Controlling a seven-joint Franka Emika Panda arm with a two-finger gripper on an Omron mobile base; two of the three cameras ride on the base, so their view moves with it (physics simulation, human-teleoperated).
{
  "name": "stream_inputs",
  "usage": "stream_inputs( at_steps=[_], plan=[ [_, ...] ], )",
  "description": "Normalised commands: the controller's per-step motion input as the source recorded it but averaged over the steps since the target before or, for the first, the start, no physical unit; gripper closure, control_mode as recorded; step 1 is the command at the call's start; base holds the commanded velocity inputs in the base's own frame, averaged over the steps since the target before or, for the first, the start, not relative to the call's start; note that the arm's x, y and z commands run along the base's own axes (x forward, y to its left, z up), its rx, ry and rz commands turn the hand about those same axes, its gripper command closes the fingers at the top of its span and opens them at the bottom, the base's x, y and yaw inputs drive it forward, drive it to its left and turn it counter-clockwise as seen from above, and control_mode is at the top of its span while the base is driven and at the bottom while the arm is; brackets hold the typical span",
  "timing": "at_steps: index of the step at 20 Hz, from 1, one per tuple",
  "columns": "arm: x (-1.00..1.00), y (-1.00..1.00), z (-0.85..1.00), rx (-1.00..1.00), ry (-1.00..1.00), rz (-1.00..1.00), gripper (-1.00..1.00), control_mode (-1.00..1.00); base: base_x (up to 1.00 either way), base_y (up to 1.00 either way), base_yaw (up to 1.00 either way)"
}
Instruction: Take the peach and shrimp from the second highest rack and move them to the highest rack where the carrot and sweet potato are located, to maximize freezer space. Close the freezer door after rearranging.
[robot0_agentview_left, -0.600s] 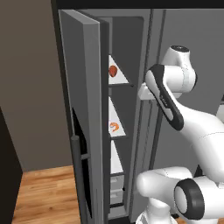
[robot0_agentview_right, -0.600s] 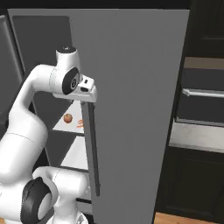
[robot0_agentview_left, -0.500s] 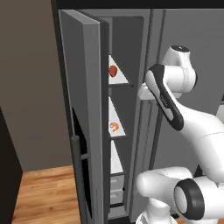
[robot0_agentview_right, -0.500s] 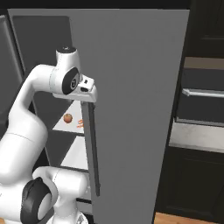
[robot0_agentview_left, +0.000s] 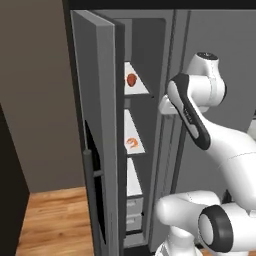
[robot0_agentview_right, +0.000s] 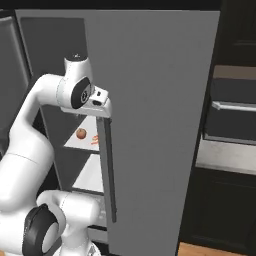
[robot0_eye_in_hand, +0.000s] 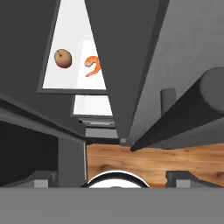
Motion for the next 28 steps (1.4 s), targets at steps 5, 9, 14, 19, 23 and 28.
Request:
stream_inputs(
  at_steps=[5,9,14,19,23,28],
  plan=[
    [0.0,0.0,0.0,0.0,0.0,0.0,-1.0,1.0,0.0,0.0,0.65],
    [0.0,0.0,0.0,0.0,0.0,0.0,-1.0,1.0,0.0,-0.14,0.61],
    [0.0,0.0,0.0,0.0,0.0,0.0,-1.0,1.0,0.18,-0.34,0.15],
    [0.0,0.0,0.0,0.0,0.0,0.0,-1.0,1.0,0.33,-0.27,0.01],
    [0.0,0.0,0.0,0.0,0.0,0.0,-1.0,1.0,0.43,-0.35,0.04],
    [0.0,0.0,0.0,0.0,0.0,0.0,-1.0,1.0,0.27,-0.22,0.01]
  ],
)
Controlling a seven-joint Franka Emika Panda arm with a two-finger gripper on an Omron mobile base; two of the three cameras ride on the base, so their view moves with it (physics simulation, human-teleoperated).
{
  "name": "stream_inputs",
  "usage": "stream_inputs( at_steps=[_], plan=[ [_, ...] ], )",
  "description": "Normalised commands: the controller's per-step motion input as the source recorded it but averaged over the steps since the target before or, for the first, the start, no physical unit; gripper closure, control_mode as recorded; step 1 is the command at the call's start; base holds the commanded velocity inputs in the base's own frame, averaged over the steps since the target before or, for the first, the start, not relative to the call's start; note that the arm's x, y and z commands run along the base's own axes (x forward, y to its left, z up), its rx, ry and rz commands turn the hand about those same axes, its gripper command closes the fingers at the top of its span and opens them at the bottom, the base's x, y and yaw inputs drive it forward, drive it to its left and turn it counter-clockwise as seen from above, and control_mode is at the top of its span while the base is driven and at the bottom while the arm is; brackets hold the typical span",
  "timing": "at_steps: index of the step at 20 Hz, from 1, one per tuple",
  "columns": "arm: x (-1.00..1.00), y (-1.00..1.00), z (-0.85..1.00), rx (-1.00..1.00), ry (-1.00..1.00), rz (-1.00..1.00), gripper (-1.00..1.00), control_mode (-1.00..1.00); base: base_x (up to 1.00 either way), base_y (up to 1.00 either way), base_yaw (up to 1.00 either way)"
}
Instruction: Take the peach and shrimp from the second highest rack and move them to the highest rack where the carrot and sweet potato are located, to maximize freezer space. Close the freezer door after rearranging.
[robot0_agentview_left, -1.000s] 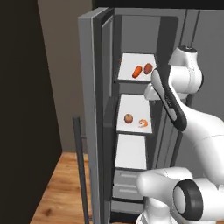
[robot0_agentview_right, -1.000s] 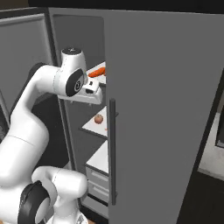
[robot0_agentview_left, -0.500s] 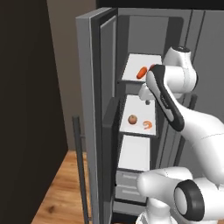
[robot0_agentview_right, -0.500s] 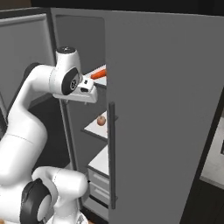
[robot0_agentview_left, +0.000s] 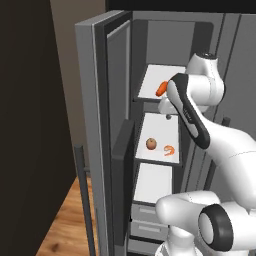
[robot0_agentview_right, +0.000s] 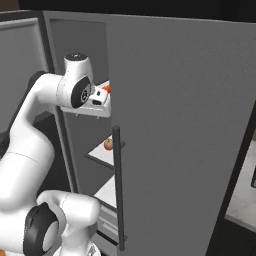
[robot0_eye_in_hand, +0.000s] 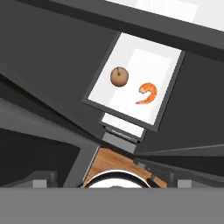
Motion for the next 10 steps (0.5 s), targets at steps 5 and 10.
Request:
stream_inputs(
  at_steps=[5,10],
  plan=[
    [-0.14,0.0,-0.06,0.09,-0.11,0.0,-1.0,-1.0,0.0,-0.03,0.0],
    [-0.63,0.04,-0.14,0.11,-0.4,0.0,-1.0,-1.0,0.0,0.0,0.0]
  ],
)
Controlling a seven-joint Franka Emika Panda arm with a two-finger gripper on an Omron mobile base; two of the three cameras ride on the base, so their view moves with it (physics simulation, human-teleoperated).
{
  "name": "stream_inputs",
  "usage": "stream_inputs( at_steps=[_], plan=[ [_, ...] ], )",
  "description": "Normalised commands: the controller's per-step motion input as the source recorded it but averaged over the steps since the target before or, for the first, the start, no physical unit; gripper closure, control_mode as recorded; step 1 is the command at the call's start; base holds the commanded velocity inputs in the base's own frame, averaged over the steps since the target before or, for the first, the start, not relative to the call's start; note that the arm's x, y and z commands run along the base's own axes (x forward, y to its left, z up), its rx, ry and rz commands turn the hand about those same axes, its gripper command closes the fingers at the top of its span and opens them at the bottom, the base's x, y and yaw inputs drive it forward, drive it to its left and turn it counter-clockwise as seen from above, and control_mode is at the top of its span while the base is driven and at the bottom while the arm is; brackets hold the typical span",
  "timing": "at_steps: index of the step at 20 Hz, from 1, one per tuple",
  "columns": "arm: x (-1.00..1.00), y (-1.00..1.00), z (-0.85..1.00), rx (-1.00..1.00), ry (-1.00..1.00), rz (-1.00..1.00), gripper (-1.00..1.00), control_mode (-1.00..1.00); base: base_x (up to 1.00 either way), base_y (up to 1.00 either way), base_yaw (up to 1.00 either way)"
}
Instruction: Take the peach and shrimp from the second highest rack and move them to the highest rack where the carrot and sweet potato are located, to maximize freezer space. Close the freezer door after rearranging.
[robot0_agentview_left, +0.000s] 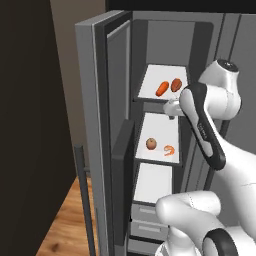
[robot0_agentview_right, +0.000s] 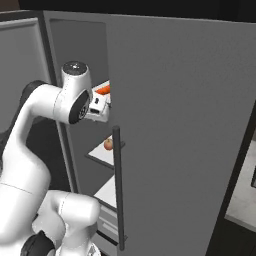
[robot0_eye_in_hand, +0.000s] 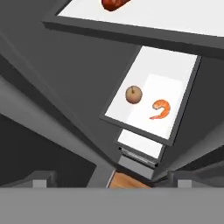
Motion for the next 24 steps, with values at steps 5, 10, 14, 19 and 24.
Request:
stream_inputs(
  at_steps=[5,10,14,19,24],
  plan=[
    [-0.8,0.24,-0.32,0.14,-0.14,0.05,-1.0,-1.0,0.0,0.0,0.0],
    [-0.5,0.41,-0.35,0.18,0.0,0.18,-1.0,-1.0,0.0,0.0,0.0],
    [-0.04,0.68,-0.3,0.14,0.17,0.17,-1.0,-1.0,0.0,0.0,0.0],
    [0.13,0.7,-0.23,0.17,0.28,0.19,-1.0,-1.0,0.0,0.0,0.0],
    [0.14,0.67,-0.26,0.14,0.21,0.17,-1.0,-1.0,0.0,0.0,0.0]
  ],
)
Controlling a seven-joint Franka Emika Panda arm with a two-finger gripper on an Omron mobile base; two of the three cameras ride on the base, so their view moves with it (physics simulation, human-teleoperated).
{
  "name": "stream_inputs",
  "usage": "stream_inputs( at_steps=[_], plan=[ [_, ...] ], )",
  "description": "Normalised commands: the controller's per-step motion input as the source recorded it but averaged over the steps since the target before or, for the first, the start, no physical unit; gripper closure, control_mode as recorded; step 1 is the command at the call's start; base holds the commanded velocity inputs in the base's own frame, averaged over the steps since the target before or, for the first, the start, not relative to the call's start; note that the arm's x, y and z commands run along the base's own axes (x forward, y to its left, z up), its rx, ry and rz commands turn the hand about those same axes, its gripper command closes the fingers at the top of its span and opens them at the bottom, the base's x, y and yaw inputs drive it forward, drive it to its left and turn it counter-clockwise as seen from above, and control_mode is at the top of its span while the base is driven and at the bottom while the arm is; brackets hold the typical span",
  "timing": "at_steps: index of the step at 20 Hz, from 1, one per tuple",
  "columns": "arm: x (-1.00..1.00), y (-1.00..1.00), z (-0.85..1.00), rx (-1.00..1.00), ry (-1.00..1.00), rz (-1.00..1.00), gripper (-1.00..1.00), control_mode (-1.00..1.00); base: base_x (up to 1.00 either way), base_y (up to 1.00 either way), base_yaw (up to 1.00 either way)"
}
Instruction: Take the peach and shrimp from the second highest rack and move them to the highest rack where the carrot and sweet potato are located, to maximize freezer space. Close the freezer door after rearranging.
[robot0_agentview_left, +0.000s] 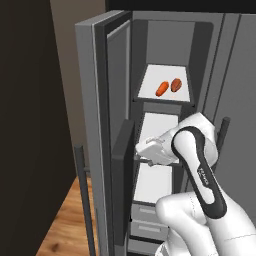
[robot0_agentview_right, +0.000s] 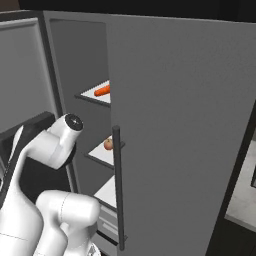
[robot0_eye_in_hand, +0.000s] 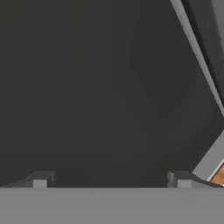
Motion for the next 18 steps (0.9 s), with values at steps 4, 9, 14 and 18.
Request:
stream_inputs(
  at_steps=[4,9,14,18],
  plan=[
    [0.21,0.7,-0.28,0.06,0.11,0.11,-1.0,-1.0,0.0,0.0,0.0],
    [0.25,0.73,-0.31,0.03,0.03,0.05,-1.0,-1.0,0.0,0.0,0.0],
    [0.13,0.58,-0.28,0.0,0.0,0.01,-1.0,-1.0,0.0,0.0,0.0],
    [-0.04,-0.34,-0.01,-0.1,-0.11,-0.09,-1.0,-1.0,0.0,0.0,0.0]
  ],
)
